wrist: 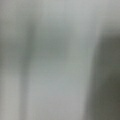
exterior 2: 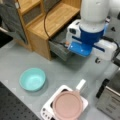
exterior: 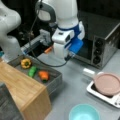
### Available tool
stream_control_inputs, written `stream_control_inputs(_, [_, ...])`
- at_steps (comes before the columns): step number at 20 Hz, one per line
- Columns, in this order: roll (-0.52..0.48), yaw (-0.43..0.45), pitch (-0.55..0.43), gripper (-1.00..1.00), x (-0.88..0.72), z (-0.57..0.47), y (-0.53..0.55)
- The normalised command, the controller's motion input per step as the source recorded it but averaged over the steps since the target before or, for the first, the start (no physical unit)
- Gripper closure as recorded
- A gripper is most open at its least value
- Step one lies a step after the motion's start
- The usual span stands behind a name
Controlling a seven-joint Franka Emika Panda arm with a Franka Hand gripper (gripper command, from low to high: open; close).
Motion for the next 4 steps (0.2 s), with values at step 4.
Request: stream_control_inputs(4, [-0.058,0.06,0.247,-1.0,0.22,0.14,-0.11])
